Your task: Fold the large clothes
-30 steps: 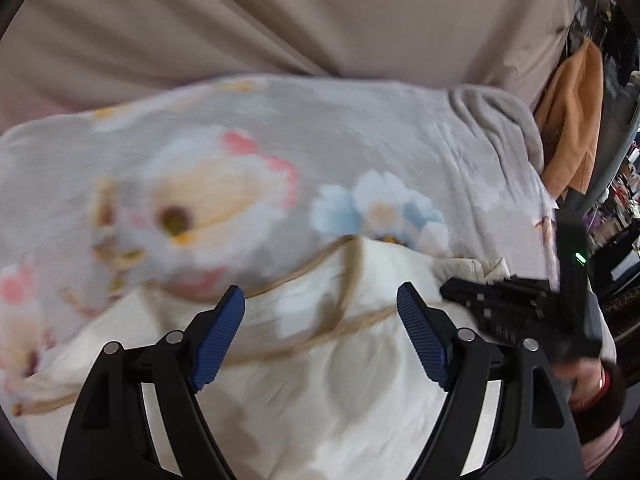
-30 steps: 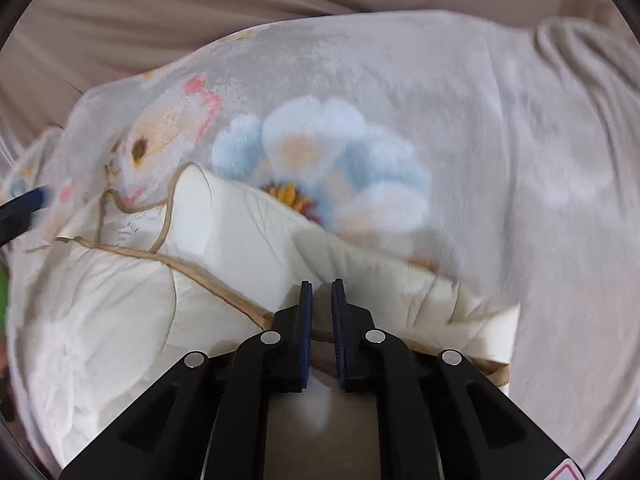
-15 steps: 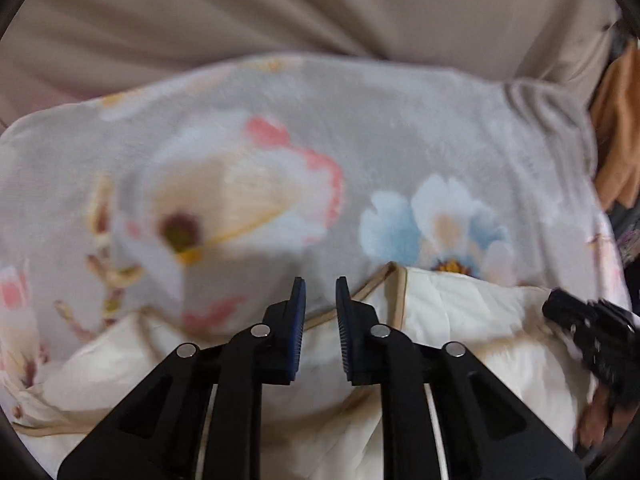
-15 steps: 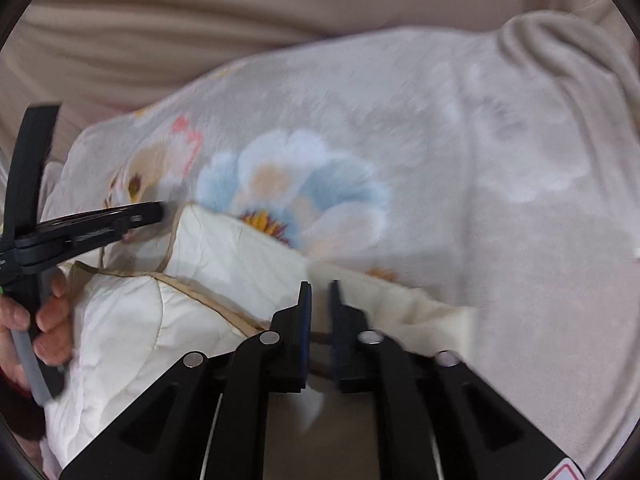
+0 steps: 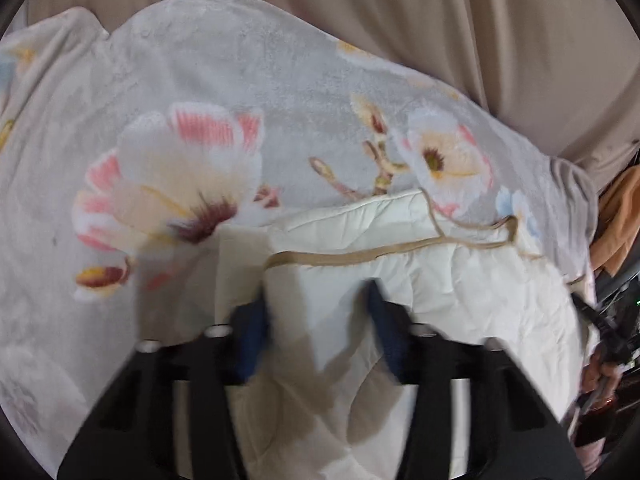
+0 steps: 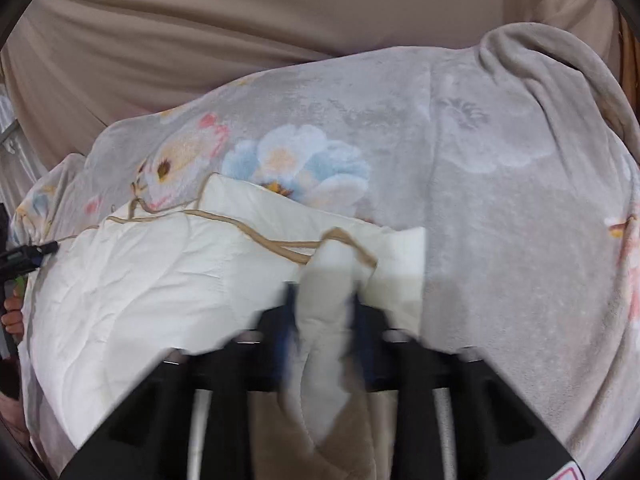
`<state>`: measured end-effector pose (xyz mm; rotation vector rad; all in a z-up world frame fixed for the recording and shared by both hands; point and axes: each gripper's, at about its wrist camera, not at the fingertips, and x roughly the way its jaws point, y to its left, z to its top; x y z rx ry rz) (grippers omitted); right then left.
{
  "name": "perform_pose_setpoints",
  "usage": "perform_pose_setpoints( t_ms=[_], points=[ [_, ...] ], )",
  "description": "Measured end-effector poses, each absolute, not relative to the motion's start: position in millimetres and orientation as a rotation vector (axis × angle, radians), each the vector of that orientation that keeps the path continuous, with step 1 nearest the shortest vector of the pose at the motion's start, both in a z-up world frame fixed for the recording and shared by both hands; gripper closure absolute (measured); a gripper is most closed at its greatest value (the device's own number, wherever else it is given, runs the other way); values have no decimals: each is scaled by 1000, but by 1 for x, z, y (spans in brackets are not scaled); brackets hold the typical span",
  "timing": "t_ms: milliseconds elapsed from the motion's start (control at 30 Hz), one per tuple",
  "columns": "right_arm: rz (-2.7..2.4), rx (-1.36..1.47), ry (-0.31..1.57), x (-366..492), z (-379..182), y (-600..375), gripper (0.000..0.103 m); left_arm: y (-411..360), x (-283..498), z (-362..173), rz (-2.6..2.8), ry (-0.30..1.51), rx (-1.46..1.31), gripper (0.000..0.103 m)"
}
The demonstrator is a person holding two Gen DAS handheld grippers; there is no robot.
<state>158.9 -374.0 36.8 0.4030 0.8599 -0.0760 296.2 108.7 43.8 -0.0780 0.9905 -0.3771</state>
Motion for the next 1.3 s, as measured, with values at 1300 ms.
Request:
perform_pose_setpoints(
  t_ms=[1300],
  points=[
    [237,176,813,171,57,-212,88,-12,203,19,-401,781,251,58]
  ],
)
